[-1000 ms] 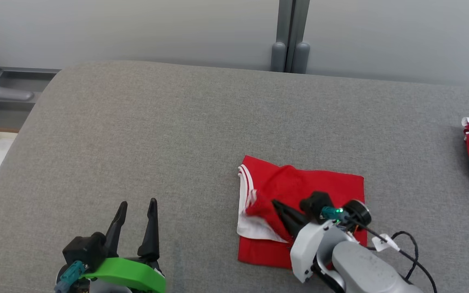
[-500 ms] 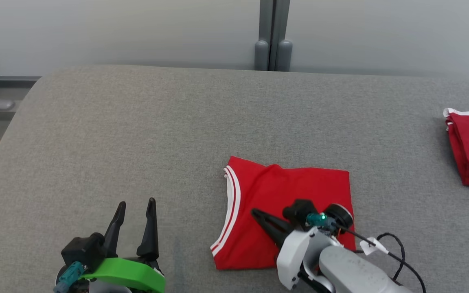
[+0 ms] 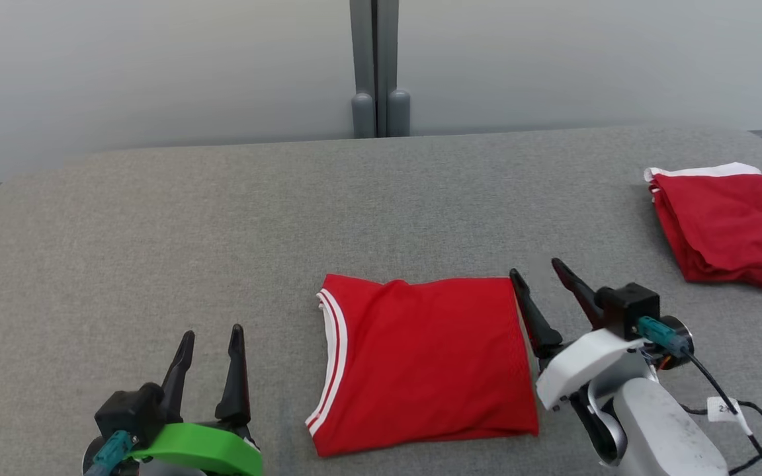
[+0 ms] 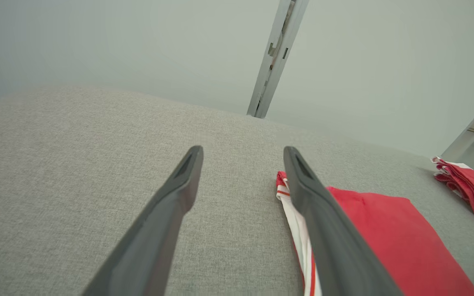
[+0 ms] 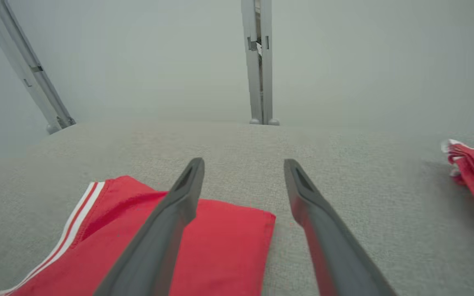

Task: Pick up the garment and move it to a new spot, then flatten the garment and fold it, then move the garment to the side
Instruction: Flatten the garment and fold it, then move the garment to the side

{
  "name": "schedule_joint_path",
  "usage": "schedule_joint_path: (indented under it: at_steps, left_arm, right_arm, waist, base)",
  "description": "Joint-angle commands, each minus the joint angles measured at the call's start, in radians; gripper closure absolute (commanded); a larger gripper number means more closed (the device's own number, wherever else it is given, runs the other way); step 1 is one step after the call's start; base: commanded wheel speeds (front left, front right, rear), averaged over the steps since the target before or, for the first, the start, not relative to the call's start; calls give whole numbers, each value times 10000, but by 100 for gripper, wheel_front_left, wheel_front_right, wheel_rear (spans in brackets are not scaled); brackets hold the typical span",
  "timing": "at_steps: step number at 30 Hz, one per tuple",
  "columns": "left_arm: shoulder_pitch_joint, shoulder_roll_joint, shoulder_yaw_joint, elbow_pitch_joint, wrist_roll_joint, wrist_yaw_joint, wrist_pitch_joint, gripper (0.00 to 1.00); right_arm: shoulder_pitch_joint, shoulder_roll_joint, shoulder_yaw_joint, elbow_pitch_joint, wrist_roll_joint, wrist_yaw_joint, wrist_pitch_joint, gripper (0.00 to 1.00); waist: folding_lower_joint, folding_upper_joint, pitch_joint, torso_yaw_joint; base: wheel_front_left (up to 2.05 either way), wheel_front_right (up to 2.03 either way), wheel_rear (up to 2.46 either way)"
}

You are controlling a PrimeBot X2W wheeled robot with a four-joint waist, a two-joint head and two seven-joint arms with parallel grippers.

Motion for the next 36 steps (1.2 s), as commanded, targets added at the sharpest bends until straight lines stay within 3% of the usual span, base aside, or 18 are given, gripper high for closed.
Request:
schedule_joint_path:
  at_steps: [1, 13, 36]
  left_arm:
    - [182, -32, 104, 58, 89, -71, 5, 0]
    - [706, -376, 764, 323, 660, -346, 5, 0]
    - [842, -752, 1320, 597, 1200, -675, 5, 0]
  right_arm:
    - [306, -24, -262, -197, -144, -7, -36, 0]
    - [2405, -29, -2000, -1940, -80, -7, -38, 0]
    - [2851, -30, -2229, -2247, -582, -7, -38, 0]
  waist:
    - [0, 0, -196, -282]
    - [0, 0, -332, -618]
    - [0, 0, -263, -708]
  base:
    - [0, 0, 0]
    - [0, 0, 0]
    - [0, 0, 0]
